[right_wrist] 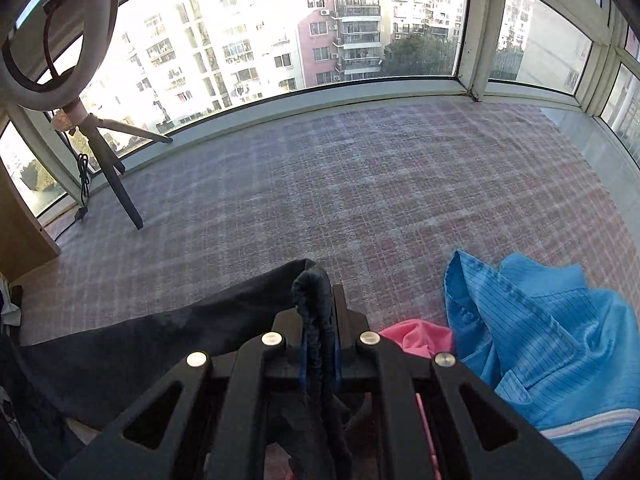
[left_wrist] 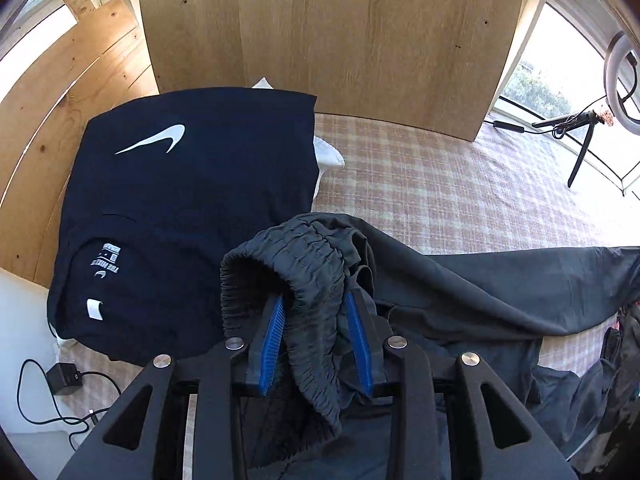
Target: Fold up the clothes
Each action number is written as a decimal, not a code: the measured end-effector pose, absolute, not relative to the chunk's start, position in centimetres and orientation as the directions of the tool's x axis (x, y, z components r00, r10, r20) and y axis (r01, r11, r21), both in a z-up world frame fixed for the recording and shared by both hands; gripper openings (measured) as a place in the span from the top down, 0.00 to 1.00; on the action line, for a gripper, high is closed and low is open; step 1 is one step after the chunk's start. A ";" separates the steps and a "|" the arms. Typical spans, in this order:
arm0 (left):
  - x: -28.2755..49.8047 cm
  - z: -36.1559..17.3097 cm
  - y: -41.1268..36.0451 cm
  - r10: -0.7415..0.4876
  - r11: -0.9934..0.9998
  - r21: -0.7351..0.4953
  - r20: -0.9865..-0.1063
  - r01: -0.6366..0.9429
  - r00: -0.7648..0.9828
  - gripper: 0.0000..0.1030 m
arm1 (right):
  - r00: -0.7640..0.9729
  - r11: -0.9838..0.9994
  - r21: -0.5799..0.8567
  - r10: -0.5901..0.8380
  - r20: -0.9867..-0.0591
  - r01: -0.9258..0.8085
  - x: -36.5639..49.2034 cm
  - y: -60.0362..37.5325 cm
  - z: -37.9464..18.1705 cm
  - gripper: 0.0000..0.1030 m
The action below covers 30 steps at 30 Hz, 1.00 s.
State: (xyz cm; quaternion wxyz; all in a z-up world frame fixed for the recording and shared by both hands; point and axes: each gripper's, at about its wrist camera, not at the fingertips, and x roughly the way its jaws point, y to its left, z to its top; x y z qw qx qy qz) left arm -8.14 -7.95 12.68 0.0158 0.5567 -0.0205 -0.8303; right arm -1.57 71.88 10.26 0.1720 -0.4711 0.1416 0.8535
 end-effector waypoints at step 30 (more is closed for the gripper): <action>-3.4 17.3 -12.6 -0.051 -0.989 -0.017 -0.890 0.144 -0.453 0.96 | -0.421 -0.937 -0.043 0.197 -0.885 -0.347 -1.9 73.6 12.9 0.58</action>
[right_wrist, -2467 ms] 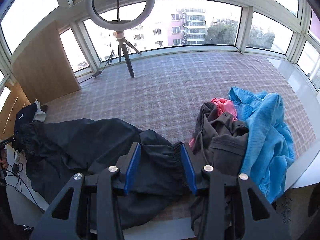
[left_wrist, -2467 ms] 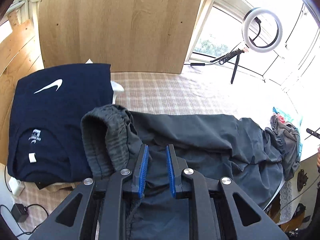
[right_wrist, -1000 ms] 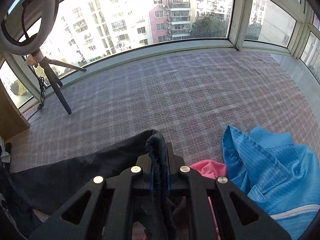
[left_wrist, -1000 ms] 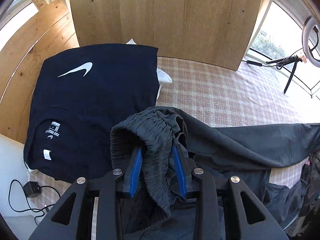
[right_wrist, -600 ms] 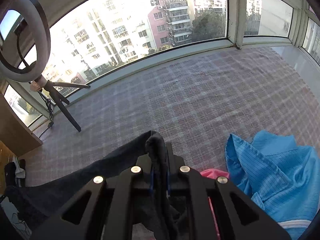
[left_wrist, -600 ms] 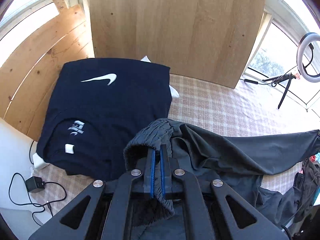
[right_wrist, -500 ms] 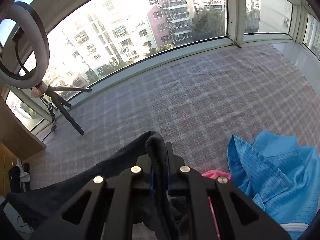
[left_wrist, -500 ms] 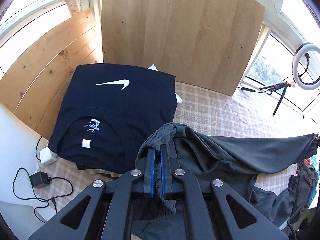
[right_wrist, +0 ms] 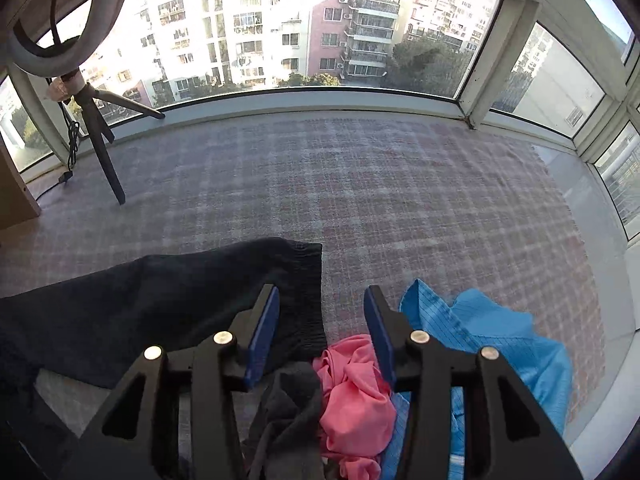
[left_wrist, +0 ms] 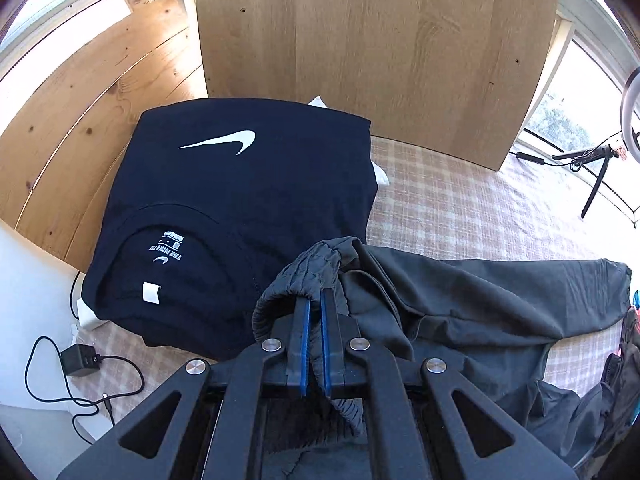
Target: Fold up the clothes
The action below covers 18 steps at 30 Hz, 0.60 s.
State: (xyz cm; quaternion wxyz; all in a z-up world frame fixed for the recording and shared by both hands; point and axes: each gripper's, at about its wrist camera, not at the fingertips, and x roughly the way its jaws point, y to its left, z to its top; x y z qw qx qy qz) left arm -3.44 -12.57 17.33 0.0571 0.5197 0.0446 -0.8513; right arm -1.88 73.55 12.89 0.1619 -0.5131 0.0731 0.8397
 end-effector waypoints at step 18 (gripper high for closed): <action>-5.0 15.1 -11.9 -0.049 -0.989 -0.012 -0.915 0.149 -0.401 0.96 | -0.274 -0.836 -0.233 0.104 -0.956 0.497 -1.1 58.5 2.5 0.58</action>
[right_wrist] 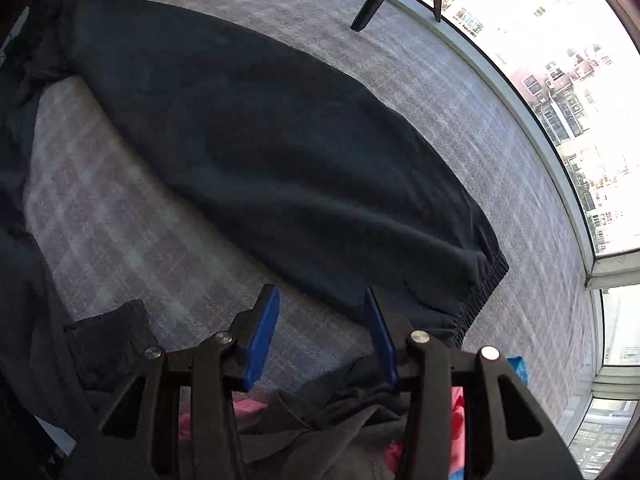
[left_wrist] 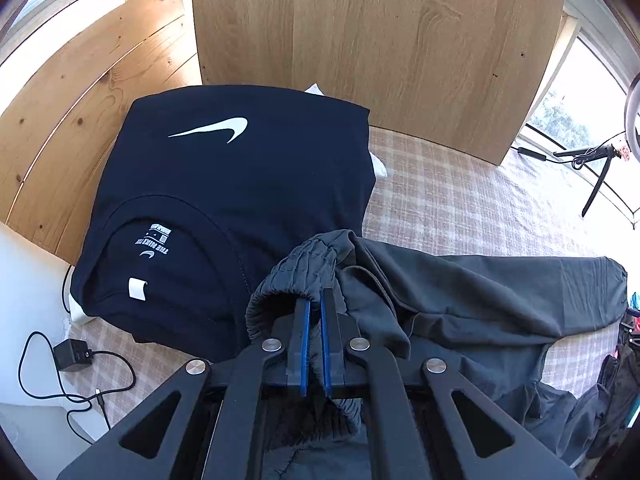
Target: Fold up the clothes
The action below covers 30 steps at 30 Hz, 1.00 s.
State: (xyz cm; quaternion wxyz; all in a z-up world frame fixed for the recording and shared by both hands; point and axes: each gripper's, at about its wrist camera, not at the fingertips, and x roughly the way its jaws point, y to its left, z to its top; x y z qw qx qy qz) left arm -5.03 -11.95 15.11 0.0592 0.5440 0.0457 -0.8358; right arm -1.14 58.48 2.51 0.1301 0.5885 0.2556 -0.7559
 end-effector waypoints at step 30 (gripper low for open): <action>-7.1 17.4 -10.9 -0.108 -0.978 0.004 -0.869 0.211 -0.483 0.96 | -0.532 -0.997 -0.032 -0.012 -0.847 0.074 -7.5 67.0 17.5 0.98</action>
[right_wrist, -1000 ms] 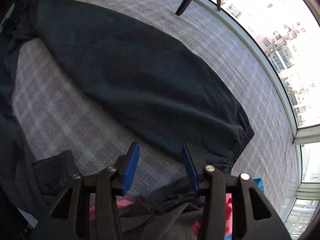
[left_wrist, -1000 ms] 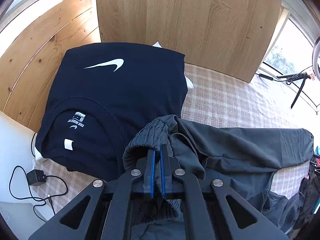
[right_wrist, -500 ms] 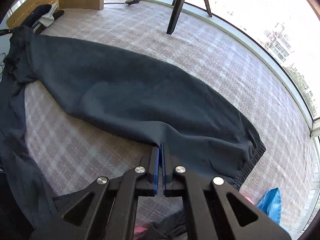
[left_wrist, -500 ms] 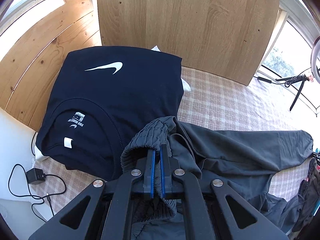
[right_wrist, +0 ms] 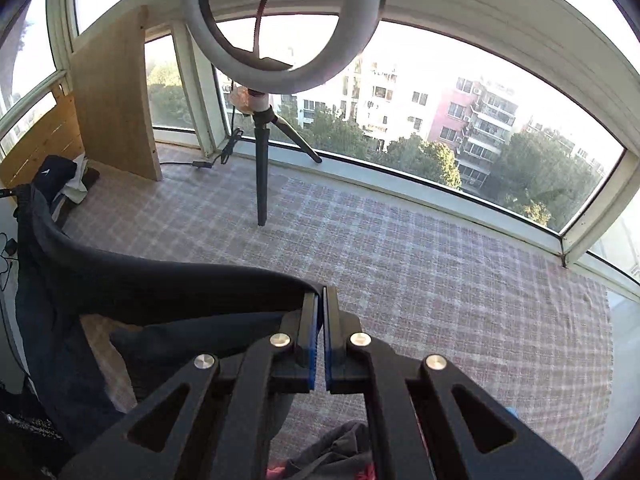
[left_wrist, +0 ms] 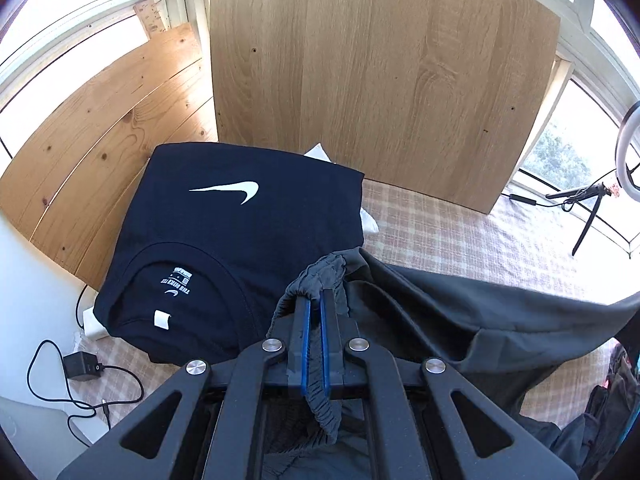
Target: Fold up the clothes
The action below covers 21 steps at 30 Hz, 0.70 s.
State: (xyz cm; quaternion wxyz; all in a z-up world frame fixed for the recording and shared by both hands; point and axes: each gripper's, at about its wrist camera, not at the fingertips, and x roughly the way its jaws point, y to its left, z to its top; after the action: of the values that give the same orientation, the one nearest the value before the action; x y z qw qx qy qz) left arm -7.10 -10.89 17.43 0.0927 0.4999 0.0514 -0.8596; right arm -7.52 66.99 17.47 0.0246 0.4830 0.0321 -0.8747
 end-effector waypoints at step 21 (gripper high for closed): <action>-9.9 14.9 -8.7 -0.131 -0.982 0.060 -0.899 0.181 -0.417 0.90 | -0.280 -0.999 -0.022 0.008 -0.960 0.049 -8.8 63.8 4.8 0.62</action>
State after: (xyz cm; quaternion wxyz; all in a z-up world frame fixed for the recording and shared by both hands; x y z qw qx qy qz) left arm -9.94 -8.74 14.92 0.0928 0.5317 0.0232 -0.8415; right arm -8.76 63.79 4.83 0.0128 0.6000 0.0236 -0.7996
